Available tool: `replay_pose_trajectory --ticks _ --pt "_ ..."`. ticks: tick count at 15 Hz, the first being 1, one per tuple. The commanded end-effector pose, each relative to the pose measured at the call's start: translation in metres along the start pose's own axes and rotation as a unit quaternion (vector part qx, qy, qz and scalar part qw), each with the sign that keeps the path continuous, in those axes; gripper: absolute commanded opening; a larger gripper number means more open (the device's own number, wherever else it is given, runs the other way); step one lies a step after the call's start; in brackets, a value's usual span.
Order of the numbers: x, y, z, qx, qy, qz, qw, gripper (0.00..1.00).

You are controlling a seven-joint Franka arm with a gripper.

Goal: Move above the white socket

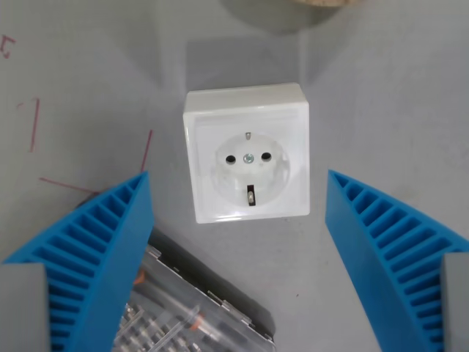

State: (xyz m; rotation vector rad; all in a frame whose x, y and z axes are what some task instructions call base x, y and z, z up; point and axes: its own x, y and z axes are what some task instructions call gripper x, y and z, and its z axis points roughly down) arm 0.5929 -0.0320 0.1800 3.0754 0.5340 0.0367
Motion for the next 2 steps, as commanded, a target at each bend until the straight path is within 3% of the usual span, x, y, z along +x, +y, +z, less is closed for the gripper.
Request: replay_pose_trajectory --ticks 1,2 --pt "0.0050 0.0058 0.0017 -0.008 -0.002 -0.025 0.9997 1.00" --pt "0.0053 0.0062 0.0022 -0.008 -0.001 -0.025 0.9997 1.00"
